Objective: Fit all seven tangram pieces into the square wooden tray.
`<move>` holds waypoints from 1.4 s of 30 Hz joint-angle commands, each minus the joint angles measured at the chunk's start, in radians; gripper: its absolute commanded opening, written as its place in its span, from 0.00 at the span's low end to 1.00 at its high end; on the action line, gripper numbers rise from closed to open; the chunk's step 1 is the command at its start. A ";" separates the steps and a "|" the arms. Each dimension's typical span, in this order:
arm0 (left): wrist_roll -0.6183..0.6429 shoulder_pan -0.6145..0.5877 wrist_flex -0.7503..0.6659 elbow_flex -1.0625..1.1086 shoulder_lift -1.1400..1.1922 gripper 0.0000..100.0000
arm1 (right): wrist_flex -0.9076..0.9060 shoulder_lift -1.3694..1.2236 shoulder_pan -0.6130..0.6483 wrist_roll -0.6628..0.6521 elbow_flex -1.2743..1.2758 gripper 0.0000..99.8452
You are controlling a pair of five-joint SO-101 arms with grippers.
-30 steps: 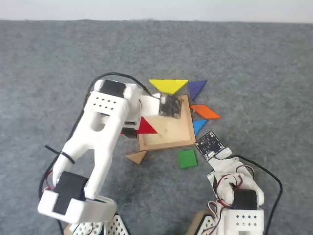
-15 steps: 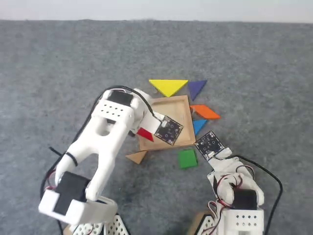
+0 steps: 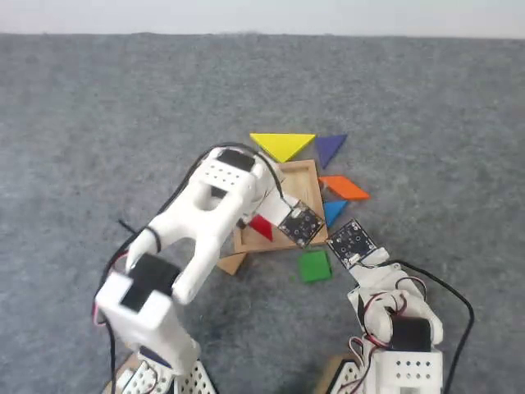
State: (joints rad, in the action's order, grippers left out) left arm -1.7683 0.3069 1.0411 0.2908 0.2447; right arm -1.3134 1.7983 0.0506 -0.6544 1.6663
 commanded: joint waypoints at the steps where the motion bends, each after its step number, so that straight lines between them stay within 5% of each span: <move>1: -0.037 0.009 0.064 -0.127 0.031 0.23 | -0.013 0.008 0.004 -0.011 0.017 0.01; 19: -0.006 0.057 0.101 -0.153 0.055 0.23 | -0.013 0.008 0.004 -0.011 0.017 0.01; 26: 0.005 0.052 0.101 -0.153 0.048 0.39 | -0.013 0.008 0.004 -0.011 0.017 0.01; 31: 0.012 0.020 0.110 -0.193 0.046 0.39 | -0.013 0.008 0.004 -0.011 0.017 0.01; 39: 0.273 -0.071 0.206 -0.306 -0.034 0.39 | -0.013 0.008 0.004 -0.011 0.017 0.01; 42: 0.491 -0.126 0.273 -0.302 -0.146 0.38 | -0.013 0.008 0.004 -0.011 0.017 0.01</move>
State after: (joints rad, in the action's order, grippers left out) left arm -1.4753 0.2348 1.2559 0.0376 0.2432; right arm -1.3134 1.7983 0.0506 -0.6544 1.6663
